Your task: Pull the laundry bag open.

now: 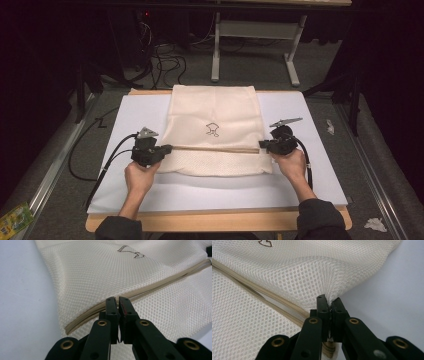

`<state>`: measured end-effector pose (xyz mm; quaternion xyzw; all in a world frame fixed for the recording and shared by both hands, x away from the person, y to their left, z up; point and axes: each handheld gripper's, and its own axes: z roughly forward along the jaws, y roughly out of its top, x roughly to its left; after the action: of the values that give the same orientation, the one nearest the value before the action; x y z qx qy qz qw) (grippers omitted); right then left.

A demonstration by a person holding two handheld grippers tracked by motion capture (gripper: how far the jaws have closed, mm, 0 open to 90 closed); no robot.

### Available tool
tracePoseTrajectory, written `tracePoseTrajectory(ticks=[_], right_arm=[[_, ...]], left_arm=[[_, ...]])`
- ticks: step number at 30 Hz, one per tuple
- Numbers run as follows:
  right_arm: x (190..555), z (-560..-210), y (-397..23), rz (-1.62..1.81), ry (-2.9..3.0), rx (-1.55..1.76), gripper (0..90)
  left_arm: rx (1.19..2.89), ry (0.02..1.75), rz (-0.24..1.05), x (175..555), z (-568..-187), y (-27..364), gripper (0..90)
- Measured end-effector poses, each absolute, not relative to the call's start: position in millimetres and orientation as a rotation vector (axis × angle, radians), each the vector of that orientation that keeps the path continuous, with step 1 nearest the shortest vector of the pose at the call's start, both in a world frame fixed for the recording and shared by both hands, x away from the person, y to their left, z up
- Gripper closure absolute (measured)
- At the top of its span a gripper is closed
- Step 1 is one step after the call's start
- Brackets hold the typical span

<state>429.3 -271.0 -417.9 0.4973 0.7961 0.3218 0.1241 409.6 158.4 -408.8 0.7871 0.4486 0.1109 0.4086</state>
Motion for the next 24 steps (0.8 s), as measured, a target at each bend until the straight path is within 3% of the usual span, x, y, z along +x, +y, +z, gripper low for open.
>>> tracePoseTrajectory(ticks=[24], right_arm=[[430, -417, -276, 0.932, 2.306, 1.464, 88.9]], left_arm=[[1.979, 1.147, 0.324, 402, -411, 172, 87.3]])
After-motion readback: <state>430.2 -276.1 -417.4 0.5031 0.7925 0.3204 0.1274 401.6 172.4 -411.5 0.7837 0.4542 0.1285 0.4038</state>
